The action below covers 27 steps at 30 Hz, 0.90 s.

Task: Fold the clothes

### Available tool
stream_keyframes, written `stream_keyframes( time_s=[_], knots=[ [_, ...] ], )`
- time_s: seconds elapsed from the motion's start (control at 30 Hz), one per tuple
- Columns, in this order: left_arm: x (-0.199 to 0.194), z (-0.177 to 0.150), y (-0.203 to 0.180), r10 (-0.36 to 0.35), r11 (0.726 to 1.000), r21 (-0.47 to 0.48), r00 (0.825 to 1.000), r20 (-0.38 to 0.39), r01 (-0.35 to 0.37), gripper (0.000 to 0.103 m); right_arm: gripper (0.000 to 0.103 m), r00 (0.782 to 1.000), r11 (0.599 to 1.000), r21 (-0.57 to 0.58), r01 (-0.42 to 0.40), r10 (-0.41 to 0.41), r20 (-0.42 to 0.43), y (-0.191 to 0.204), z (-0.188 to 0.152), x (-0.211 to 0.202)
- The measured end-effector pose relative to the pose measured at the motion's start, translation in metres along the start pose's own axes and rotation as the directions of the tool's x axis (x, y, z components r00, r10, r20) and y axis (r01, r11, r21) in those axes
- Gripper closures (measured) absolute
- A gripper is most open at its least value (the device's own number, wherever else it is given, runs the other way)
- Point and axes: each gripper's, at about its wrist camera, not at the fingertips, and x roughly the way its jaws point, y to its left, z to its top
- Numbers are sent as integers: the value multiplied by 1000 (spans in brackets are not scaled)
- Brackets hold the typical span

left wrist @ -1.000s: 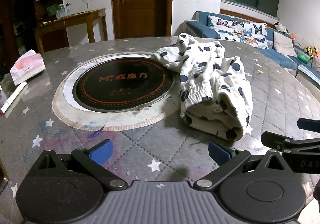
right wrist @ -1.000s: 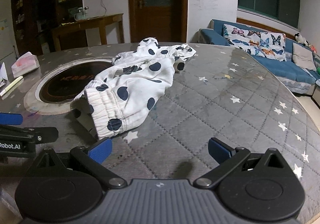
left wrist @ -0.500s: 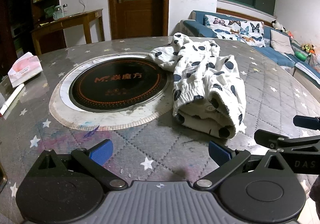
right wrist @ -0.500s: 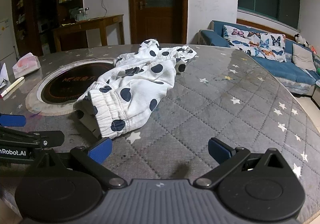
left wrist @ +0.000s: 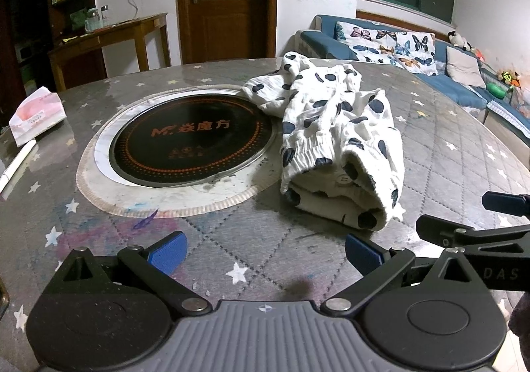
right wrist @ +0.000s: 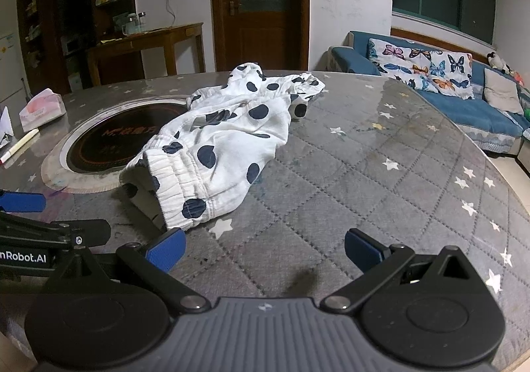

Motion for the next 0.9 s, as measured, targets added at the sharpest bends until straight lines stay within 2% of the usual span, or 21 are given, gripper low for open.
stream_keyframes(
  time_s=[0.9],
  knots=[
    [10, 15, 2, -8, 1000, 3, 1000, 0, 8, 0, 0, 1000, 1000, 14, -7, 7, -6, -2, 9, 11]
  ],
)
